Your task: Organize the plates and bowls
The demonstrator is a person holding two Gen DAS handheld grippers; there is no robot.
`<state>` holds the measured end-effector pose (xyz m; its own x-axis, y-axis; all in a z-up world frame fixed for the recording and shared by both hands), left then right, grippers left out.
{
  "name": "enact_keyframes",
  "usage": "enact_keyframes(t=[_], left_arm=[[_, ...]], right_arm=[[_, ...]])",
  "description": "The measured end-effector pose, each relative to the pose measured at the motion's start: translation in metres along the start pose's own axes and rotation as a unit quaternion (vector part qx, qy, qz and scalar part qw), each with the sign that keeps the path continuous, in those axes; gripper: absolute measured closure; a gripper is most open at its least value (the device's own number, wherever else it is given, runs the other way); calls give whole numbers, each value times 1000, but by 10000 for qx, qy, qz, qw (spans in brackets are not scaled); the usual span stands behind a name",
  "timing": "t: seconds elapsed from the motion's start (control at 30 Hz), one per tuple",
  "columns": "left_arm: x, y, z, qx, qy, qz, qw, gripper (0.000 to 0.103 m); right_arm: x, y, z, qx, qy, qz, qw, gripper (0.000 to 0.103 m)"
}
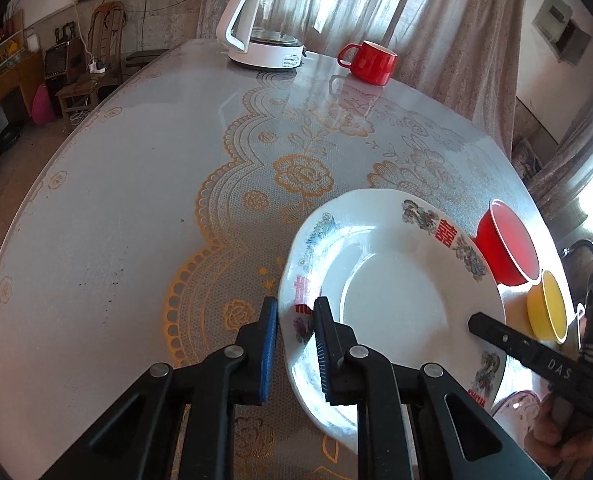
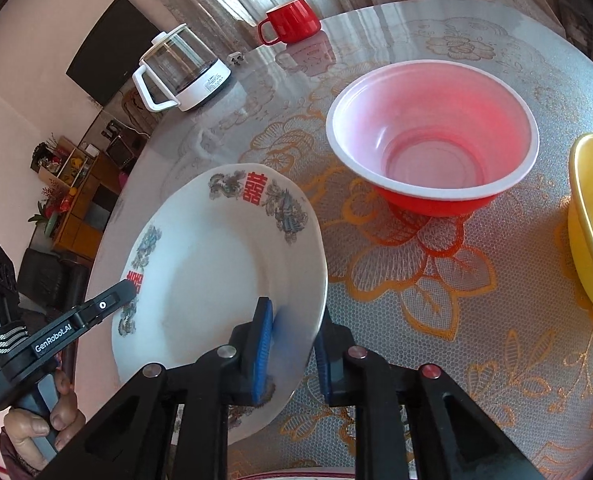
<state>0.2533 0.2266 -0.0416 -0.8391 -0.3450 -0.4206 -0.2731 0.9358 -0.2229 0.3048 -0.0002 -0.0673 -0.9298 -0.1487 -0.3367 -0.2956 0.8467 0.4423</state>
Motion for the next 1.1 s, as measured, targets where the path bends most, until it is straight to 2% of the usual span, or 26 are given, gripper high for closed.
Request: enact_keyframes(t=[0.17,0.43,0.57,0.63,0.73,0.97,1.1], left_arm=[[-5,-1,1,-14,-76,235,9997,85],[-26,-2,27,413,111,-23,9991,74],[-21,-6,25,262,92,40,9996,74],[-12,-6,21,286,237,-29,9993,76],[4,-11,14,250,299,244,9989,76],[-7,-7,20,491,298,42,9983,76],[-7,-15,23,278,229,89,9993,73]], right_arm=[[-2,-2,1,-40,131,-171,9998,81],[-2,-1,7,-108,117,-236,9996,80],[1,0,5,-38,74,-257,9996,80],[1,0,4,56,59,-288,9996,80],[3,0,1,255,66,-343,9991,78],[2,-6,0,6,97,-341,9994,78],[3,-7,1,-105,69,-287,9995,78]])
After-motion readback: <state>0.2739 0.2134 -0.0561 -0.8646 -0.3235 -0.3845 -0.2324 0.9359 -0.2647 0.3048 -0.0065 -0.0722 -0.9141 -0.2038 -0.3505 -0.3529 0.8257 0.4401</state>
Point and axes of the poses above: each gripper's, at about its wrist camera, not at the fingertips, and z roughly the way its jaws point, y to its left, x to its underside, the point moved 4 cm from there along z, roughly the way its jaws point, and after that the axes turned 6 degrees about y, right-handed, at the moved point
